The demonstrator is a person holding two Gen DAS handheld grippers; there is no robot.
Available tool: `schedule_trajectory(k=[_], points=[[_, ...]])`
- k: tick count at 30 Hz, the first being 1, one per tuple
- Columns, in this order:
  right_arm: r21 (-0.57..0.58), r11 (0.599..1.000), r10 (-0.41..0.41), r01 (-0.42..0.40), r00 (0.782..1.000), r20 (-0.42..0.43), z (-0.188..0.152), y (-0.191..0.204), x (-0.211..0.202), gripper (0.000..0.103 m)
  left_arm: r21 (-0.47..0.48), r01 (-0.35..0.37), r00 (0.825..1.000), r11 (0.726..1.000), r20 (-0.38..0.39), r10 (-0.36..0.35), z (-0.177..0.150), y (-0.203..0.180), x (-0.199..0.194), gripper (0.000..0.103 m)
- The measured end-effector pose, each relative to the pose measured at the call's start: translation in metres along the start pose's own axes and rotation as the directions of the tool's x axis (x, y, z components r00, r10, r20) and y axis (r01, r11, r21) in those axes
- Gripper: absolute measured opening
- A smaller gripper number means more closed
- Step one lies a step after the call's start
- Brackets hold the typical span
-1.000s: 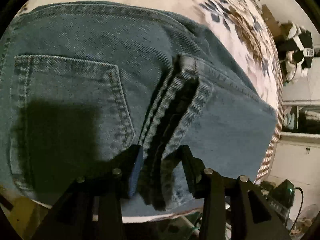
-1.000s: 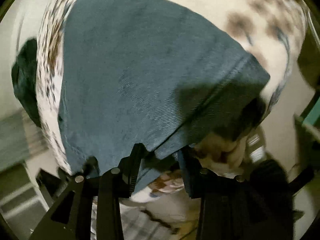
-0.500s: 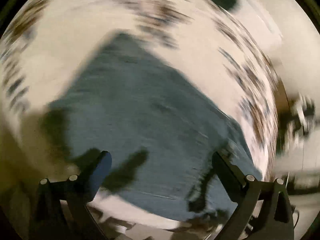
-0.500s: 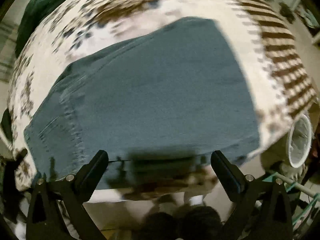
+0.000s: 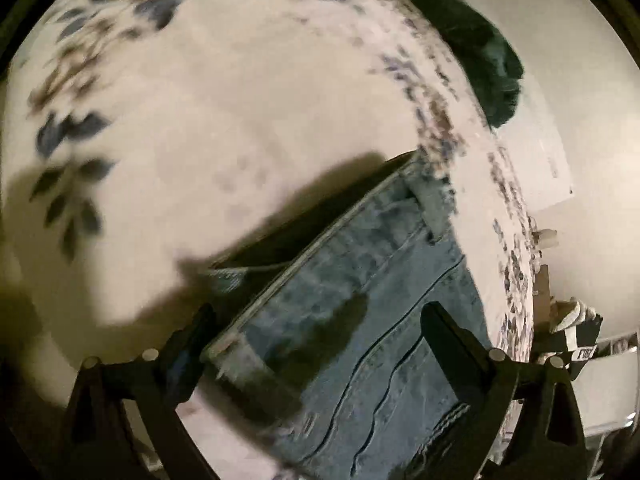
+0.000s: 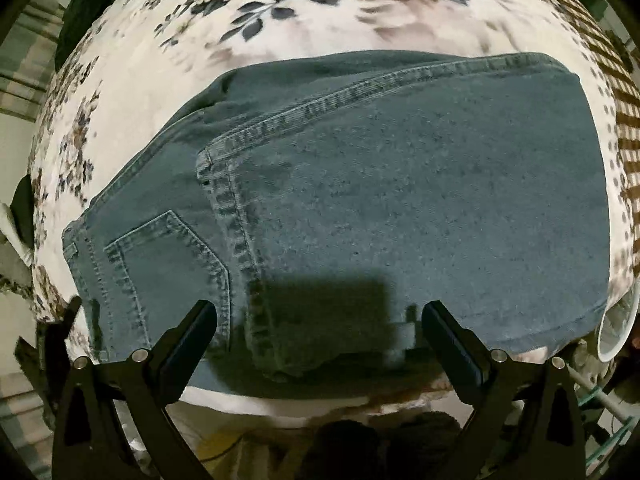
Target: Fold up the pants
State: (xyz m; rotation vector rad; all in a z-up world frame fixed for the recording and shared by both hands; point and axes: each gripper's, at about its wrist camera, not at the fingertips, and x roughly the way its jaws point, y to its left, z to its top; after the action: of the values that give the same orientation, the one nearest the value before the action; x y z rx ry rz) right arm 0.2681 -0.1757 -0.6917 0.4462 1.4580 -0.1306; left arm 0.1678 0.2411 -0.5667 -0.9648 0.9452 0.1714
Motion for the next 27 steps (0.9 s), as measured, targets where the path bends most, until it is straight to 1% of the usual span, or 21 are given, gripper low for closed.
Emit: schedule_trajectory(k=[2,3,4,5,6,7,8,9,11,13,15,18,19,20,22,23,24,27], points=[[0.001,1.000,-0.005,0.005,1.000,-0.003,0.004,-0.001,0.002,0.103,-0.010,0.014,1.000,1.000,0.015,-0.014,0.002,0.004,0.010,0.099],[0.005,1.000,-0.007,0.007,1.000,-0.003,0.005,-0.003,0.002,0.103,-0.019,0.034,0.999,0.999,0.033,-0.033,0.002,0.008,0.012,0.098],[0.008,1.000,-0.009,0.009,1.000,-0.003,0.006,-0.007,0.001,0.103,-0.023,0.053,0.997,0.998,0.056,-0.051,0.003,0.010,0.011,0.096],[0.015,1.000,-0.011,0.011,1.000,-0.004,0.008,-0.010,0.001,0.103,-0.028,0.062,0.996,0.998,0.070,-0.060,0.005,0.010,0.009,0.092],[0.023,1.000,-0.009,0.009,1.000,-0.004,0.010,-0.014,0.001,0.103,-0.035,0.067,0.995,0.997,0.079,-0.064,0.006,0.009,0.008,0.076],[0.029,1.000,-0.008,0.008,1.000,-0.003,0.011,-0.016,0.001,0.103,-0.043,0.066,0.994,0.997,0.085,-0.062,0.007,0.011,0.007,0.051],[0.037,0.999,-0.008,0.008,1.000,-0.003,0.012,-0.021,0.002,0.103,-0.054,0.056,0.995,0.997,0.090,-0.051,0.007,0.012,0.005,0.040],[0.047,0.999,-0.007,0.007,1.000,-0.003,0.013,-0.026,0.002,0.103,-0.061,0.059,0.994,0.996,0.095,-0.053,0.006,0.014,0.003,0.036],[0.065,0.998,-0.001,0.001,1.000,-0.001,0.012,-0.040,-0.001,0.103,-0.037,0.067,0.991,0.997,0.120,-0.062,0.004,0.010,-0.006,0.032],[0.084,0.996,0.007,-0.007,1.000,0.004,0.011,-0.051,-0.003,0.103,0.010,0.064,0.988,0.998,0.142,-0.065,0.001,-0.007,-0.011,0.029],[0.097,0.995,0.016,-0.016,1.000,0.008,0.009,-0.060,-0.006,0.103,0.054,0.079,0.983,0.995,0.163,-0.087,-0.003,-0.020,-0.028,0.026],[0.126,0.991,0.040,-0.042,0.999,0.018,0.005,-0.080,-0.014,0.103,0.152,0.115,0.972,0.982,0.187,-0.143,-0.011,-0.058,-0.060,0.020],[0.135,0.990,0.046,-0.049,0.999,0.021,0.004,-0.087,-0.018,0.103,0.194,0.129,0.967,0.972,0.191,-0.167,-0.015,-0.076,-0.071,0.017],[0.143,0.988,0.052,-0.055,0.998,0.026,0.003,-0.093,-0.021,0.103,0.242,0.161,0.962,0.957,0.180,-0.207,-0.022,-0.097,-0.082,0.017],[0.160,0.985,0.064,-0.069,0.997,0.039,0.000,-0.108,-0.032,0.103,0.322,0.199,0.953,0.926,0.155,-0.259,-0.038,-0.133,-0.096,0.017],[0.170,0.983,0.065,-0.072,0.997,0.046,-0.001,-0.119,-0.038,0.103,0.373,0.225,0.948,0.900,0.127,-0.290,-0.049,-0.152,-0.098,0.017],[0.181,0.980,0.067,-0.076,0.996,0.054,-0.003,-0.130,-0.045,0.103,0.407,0.228,0.949,0.885,0.111,-0.295,-0.058,-0.167,-0.097,0.017],[0.202,0.977,0.060,-0.073,0.996,0.071,-0.007,-0.159,-0.062,0.103,0.492,0.255,0.953,0.832,0.015,-0.301,-0.095,-0.207,-0.082,0.017]])
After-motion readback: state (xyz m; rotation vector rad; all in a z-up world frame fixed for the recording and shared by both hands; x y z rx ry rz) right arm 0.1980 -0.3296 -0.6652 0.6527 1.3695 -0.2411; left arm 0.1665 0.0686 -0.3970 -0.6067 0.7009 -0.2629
